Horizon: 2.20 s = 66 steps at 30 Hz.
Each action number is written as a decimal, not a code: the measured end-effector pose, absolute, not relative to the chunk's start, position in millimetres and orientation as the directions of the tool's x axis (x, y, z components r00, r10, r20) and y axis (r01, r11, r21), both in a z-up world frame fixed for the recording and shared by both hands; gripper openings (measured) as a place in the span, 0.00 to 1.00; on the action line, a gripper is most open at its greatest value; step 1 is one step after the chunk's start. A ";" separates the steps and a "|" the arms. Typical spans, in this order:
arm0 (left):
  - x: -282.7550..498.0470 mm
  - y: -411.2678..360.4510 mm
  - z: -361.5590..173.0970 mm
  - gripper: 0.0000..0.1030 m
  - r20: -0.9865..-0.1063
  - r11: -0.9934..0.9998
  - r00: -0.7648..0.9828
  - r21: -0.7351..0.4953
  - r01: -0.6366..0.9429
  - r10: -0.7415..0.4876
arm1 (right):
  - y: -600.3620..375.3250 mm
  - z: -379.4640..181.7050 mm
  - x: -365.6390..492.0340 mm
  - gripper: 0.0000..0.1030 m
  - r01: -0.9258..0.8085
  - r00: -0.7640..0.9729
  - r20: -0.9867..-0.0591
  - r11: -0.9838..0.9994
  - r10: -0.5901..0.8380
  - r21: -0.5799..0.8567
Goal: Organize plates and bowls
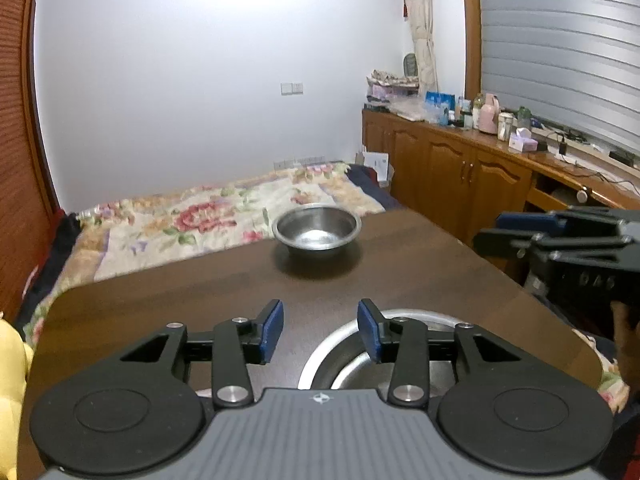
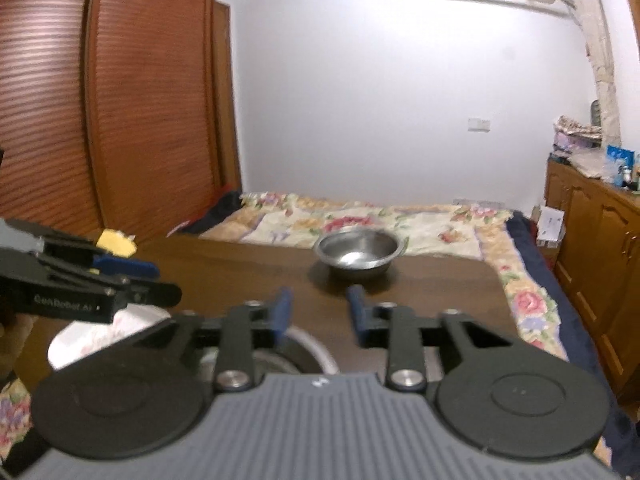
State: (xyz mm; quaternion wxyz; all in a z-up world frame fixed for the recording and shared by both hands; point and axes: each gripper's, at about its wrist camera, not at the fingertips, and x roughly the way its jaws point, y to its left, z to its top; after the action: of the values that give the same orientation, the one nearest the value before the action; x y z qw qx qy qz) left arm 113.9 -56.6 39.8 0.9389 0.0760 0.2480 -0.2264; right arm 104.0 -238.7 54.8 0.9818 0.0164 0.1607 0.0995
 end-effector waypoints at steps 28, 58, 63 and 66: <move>267.3 -83.7 16.9 0.65 -0.572 0.898 0.739 0.010 0.440 -0.356 | -288.9 31.4 241.7 0.61 -0.180 0.882 -0.422 0.977 0.210 0.110; 343.6 -113.1 -33.7 0.44 -0.664 0.896 0.658 -0.041 0.442 -0.355 | -287.5 -16.9 315.2 0.29 -0.210 0.765 -0.529 0.919 0.367 0.334; 340.5 -114.1 -38.2 0.29 -0.675 0.887 0.638 -0.051 0.459 -0.369 | -284.4 -19.3 312.8 0.29 -0.213 0.761 -0.534 0.919 0.368 0.331; 340.7 -114.5 -40.6 0.25 -0.689 0.887 0.623 -0.065 0.456 -0.371 | -283.9 -20.0 310.7 0.26 -0.216 0.758 -0.533 0.916 0.375 0.337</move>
State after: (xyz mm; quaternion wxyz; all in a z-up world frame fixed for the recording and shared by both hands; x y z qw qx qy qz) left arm 340.7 -114.5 -40.6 0.8989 0.0579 0.3684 -0.2301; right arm 310.7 -283.9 -20.0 0.9288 0.1287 0.3092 0.1589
